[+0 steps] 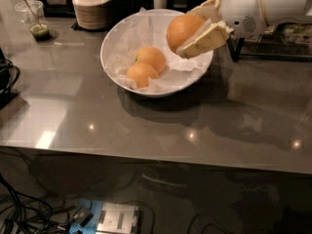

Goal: Pick orange from white bowl

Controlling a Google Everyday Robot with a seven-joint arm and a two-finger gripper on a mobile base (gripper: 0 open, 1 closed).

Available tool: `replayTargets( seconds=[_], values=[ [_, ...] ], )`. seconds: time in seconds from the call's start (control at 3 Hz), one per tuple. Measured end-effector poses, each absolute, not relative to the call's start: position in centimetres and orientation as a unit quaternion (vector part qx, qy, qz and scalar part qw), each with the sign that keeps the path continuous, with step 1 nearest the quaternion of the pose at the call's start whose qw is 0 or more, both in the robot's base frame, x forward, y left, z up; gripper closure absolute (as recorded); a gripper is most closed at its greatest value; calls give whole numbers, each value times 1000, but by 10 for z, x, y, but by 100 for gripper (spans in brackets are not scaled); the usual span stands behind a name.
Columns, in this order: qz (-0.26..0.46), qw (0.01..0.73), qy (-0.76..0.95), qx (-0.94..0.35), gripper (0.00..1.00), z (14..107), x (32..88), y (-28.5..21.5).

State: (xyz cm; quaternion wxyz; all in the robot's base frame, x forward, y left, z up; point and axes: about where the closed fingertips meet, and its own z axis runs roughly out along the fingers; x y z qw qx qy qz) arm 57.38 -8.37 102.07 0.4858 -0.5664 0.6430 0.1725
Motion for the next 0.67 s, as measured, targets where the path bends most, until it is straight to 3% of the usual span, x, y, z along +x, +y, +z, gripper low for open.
replayTargets(
  seconds=[0.67],
  values=[
    [156,532,549,-626,100,1060,513,-64]
  ],
)
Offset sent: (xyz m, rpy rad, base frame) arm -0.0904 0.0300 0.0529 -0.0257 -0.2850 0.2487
